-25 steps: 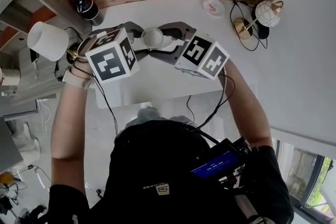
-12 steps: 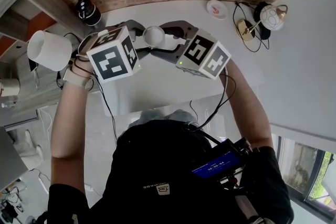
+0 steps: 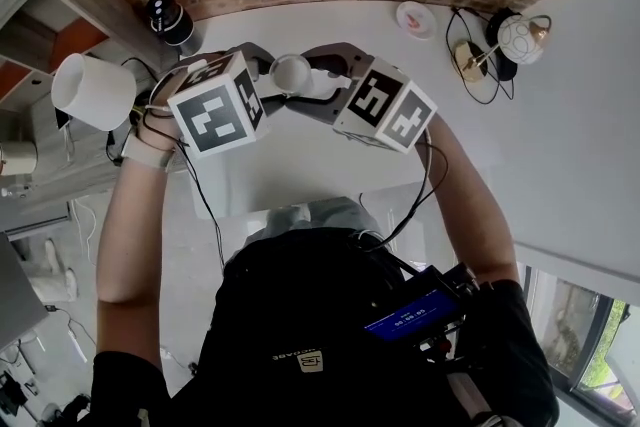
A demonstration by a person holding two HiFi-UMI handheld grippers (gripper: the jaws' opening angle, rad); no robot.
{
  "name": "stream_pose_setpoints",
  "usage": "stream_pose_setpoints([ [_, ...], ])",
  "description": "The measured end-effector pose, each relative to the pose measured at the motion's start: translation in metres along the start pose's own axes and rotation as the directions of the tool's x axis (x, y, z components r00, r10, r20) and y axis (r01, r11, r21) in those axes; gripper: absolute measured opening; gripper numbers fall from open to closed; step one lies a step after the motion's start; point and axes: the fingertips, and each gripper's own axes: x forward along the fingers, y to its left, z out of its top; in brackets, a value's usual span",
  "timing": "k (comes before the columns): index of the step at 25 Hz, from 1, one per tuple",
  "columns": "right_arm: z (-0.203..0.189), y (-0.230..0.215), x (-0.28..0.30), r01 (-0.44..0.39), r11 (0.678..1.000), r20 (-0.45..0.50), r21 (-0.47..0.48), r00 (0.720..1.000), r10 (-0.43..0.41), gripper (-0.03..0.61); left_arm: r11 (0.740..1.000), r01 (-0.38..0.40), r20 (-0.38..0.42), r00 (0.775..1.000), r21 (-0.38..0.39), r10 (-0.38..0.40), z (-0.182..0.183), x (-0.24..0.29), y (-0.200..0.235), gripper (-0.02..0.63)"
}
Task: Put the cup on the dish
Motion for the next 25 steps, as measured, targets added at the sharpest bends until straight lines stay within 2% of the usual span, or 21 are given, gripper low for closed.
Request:
stream_pose_setpoints([
  [12,-0.014,-0.039,-0.017,-0.037,0.999,0.022,-0.024,0.999,0.038,0.243,0.999,-0.041,-0.024,0.999,-0.027,0.041,0.027,0.018,0.030,0.163],
  [25,-0.046,-0.070,0.002,-0.114,0.994,-0.001,-0.005,0.994,0.114,0.242,0.995,-0.009,-0.065,0.998,-0.098,0.002,0.021,0.060,0.054,0.163],
])
